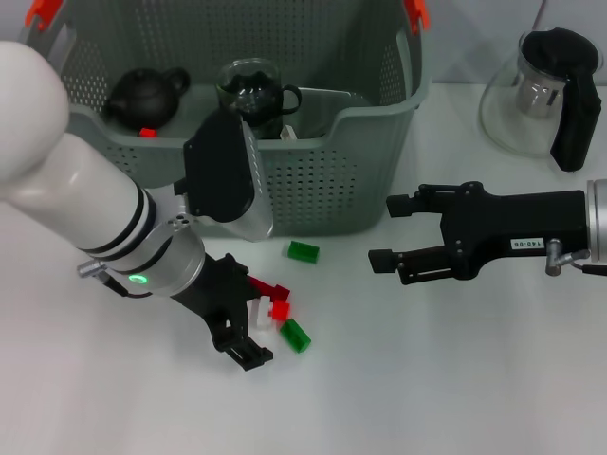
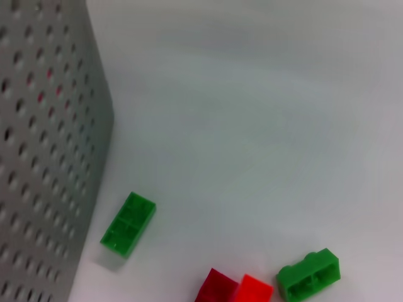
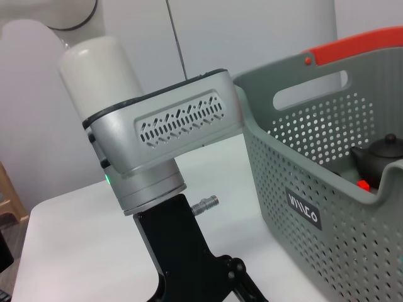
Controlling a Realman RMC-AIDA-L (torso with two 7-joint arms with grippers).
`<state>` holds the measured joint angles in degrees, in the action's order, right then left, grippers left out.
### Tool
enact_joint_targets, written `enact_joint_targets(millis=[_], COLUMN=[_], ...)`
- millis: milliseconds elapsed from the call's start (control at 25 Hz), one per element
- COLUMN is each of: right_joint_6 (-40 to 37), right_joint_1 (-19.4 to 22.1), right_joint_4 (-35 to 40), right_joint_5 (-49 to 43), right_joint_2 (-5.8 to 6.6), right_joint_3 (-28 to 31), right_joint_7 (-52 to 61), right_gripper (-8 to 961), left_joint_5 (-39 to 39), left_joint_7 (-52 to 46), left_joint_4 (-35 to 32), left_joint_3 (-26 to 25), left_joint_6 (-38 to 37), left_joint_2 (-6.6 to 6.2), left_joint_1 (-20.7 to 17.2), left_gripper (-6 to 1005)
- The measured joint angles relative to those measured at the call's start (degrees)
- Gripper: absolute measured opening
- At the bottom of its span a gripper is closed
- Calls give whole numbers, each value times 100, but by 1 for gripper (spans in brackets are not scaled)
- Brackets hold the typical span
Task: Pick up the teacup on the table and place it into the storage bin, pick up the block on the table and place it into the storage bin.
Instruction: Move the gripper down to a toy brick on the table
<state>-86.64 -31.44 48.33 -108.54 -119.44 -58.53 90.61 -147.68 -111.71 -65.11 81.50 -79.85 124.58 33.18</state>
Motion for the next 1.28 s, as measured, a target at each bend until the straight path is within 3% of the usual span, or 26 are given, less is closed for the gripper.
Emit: enact_joint_targets(millis=[1280], right_joint_6=[-29], right_joint_1=[37], right_joint_4=[0], right_joint_5=[-22], right_joint_2=[9], right_joint_3=[0], right_joint_7=[-11], right_gripper=[911], left_joint_5=[231], left_joint_7=[91], left_joint_4=[59], left_joint_3=[233], left_joint_6=[66], left_joint_2=[6], left_joint_1=[66], left_gripper=[753])
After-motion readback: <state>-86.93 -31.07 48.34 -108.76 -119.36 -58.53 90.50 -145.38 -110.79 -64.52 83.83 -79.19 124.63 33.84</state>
